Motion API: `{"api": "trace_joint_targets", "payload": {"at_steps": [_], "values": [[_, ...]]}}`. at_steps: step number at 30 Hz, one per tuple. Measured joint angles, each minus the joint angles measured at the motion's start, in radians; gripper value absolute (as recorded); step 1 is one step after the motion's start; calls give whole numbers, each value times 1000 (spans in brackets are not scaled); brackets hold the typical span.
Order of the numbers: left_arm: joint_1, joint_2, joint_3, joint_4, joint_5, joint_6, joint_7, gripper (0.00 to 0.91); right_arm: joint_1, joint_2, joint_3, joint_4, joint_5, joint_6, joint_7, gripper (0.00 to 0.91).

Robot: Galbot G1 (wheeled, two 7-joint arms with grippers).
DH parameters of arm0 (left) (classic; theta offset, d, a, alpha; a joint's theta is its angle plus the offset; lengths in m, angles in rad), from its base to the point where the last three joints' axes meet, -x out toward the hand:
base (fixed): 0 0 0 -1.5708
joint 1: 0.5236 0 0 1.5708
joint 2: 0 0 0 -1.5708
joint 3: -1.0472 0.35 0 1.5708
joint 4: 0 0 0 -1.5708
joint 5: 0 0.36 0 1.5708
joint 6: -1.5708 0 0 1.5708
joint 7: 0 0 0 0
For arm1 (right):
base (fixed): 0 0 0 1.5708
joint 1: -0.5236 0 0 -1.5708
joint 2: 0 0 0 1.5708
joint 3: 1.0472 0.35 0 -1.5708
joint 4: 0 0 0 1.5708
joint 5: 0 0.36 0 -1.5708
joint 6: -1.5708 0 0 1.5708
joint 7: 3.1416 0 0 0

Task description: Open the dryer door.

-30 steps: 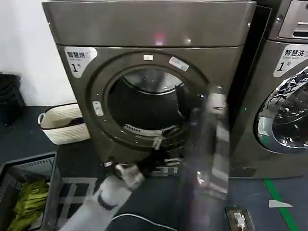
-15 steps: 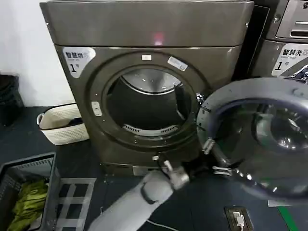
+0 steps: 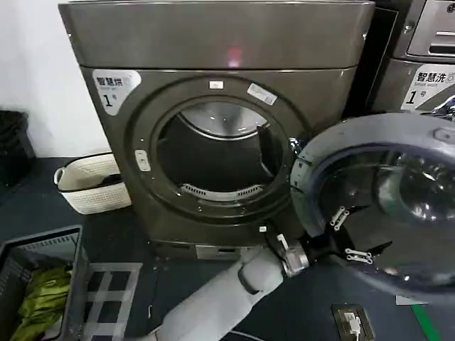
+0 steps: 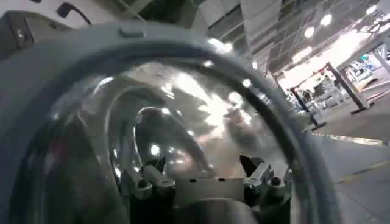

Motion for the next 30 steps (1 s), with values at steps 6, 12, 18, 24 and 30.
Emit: {"api": "trace_joint_targets", "payload": {"at_steps": [6,12,18,24,30], "values": [[29,18,-15,-28,31,16,3,907,11,1,-17,11,0,-3,-4,907],[47,104,-14,-139,180,21,21,907,15,-9,-37,-10,17,-6,-12,907],[39,344,-15,-284,282,-71,57,907,19,-36,-59,-29,27,-8,-17,907],[41,662,-62,-396,418,-236,134,907,34,-53,-94,-27,31,-11,-16,907],[59,925,-167,-427,608,-407,110,907,57,-39,-145,-16,91,-6,1,907]]}}
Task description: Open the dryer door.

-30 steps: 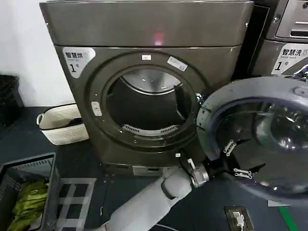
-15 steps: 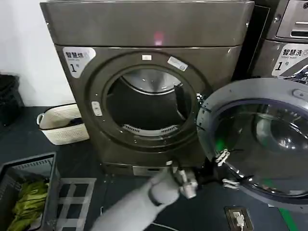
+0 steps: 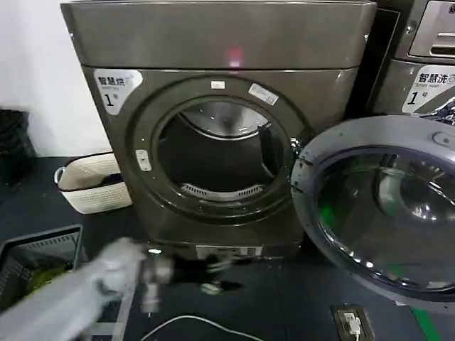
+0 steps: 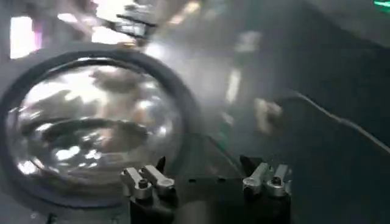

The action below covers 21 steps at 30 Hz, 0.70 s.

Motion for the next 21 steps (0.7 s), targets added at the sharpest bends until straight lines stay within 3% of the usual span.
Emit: {"api": "trace_joint_targets", "payload": {"at_steps": [4,7,14,21], "values": [[105,173,-119,-7,151,-80,4,907,16,-9,-33,-16,40,0,34,907],[205,264,-223,24,214,-80,81,907,15,-21,-37,-31,56,0,43,907],[268,342,-337,208,464,-80,141,907,12,-43,-44,-74,50,18,33,907],[308,382,-347,385,680,-80,18,907,25,-31,-61,-73,39,13,15,907]]}}
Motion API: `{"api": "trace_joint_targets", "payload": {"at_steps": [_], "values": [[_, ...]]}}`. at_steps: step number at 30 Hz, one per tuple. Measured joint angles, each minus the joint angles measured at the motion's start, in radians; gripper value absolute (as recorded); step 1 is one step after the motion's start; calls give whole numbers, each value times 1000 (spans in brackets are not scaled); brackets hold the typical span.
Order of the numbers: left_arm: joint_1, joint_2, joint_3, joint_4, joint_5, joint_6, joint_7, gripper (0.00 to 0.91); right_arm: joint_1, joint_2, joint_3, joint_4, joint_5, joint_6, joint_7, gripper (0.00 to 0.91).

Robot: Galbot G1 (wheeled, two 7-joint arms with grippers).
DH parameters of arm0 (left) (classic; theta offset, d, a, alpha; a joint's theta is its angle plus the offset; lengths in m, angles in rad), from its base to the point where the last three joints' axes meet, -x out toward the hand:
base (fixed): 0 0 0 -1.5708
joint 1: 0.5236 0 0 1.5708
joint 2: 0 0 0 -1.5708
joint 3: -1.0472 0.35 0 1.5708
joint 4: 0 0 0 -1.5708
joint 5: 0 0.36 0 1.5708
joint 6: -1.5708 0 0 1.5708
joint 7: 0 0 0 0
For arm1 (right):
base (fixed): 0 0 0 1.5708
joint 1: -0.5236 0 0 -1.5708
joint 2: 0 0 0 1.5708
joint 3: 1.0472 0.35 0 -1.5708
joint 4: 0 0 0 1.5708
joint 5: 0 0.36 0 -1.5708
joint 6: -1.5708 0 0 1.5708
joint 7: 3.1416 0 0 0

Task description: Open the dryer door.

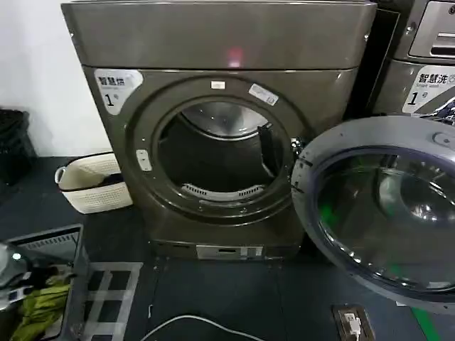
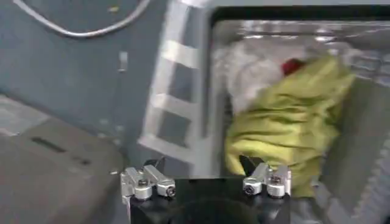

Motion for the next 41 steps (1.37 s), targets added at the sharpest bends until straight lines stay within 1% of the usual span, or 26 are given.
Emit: {"api": "trace_joint_targets", "payload": {"at_steps": [3,11,23,41], "values": [[-2,17,-4,48,2,0,-13,907,1,-1,-1,-1,0,0,0,907],[-12,42,-11,98,54,1,-17,907,7,-1,-14,-11,-1,3,-3,907],[-18,41,-16,104,52,2,-18,907,12,12,-22,-19,-11,29,-4,907],[-15,35,-12,122,57,2,-18,907,25,35,-40,-6,-26,39,-9,907]]}}
